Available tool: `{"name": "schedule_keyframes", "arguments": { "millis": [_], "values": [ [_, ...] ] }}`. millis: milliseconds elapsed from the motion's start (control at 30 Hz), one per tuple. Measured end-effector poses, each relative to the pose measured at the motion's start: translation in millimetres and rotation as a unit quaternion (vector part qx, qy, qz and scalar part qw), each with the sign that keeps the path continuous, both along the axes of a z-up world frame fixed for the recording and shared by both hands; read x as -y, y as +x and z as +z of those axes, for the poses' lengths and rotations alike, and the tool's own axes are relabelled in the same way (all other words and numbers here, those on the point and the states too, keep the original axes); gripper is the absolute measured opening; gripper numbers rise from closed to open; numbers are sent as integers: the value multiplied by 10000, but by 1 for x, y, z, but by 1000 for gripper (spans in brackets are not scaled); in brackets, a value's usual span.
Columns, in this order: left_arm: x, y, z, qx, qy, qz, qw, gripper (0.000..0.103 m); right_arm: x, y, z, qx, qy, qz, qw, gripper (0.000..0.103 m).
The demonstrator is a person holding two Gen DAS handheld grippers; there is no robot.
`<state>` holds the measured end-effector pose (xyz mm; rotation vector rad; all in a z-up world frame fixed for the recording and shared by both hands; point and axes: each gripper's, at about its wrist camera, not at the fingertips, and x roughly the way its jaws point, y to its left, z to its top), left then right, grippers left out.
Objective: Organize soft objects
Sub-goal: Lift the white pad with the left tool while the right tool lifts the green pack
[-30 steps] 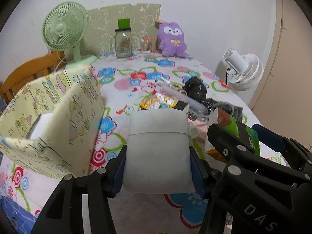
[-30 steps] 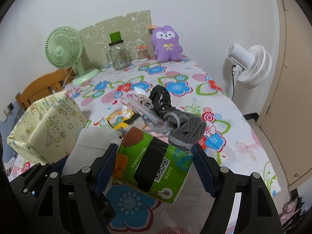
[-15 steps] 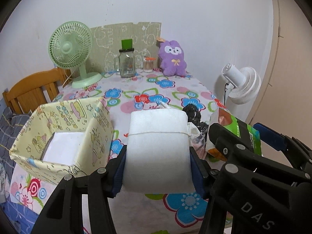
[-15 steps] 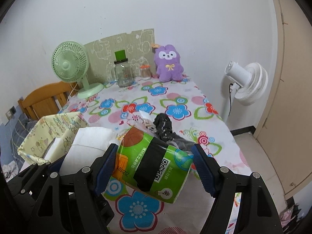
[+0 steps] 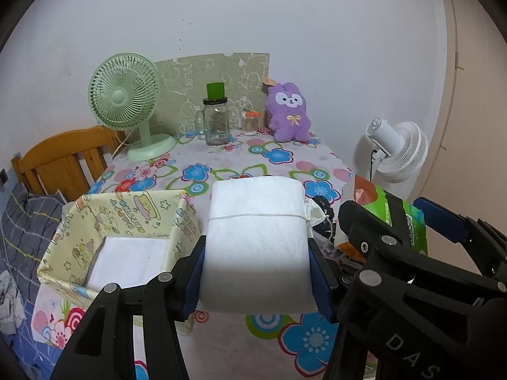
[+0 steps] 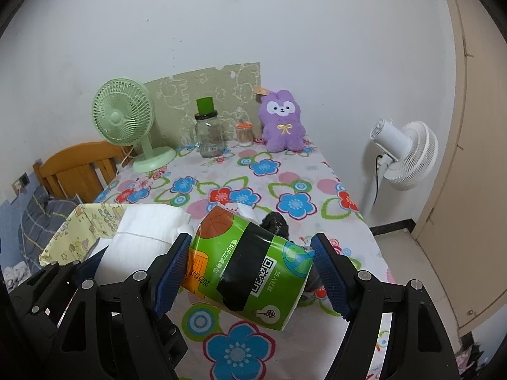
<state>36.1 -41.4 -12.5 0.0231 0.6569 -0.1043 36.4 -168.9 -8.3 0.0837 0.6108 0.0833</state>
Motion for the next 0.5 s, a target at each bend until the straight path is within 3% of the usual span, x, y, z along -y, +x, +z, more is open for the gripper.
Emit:
{"name": "schedule_keyframes", "arguments": {
  "millis": [500],
  "values": [
    [-32,12,14,67,139,154,9998,60,-40,20,14,71,-67,396,9992,79]
  ]
}}
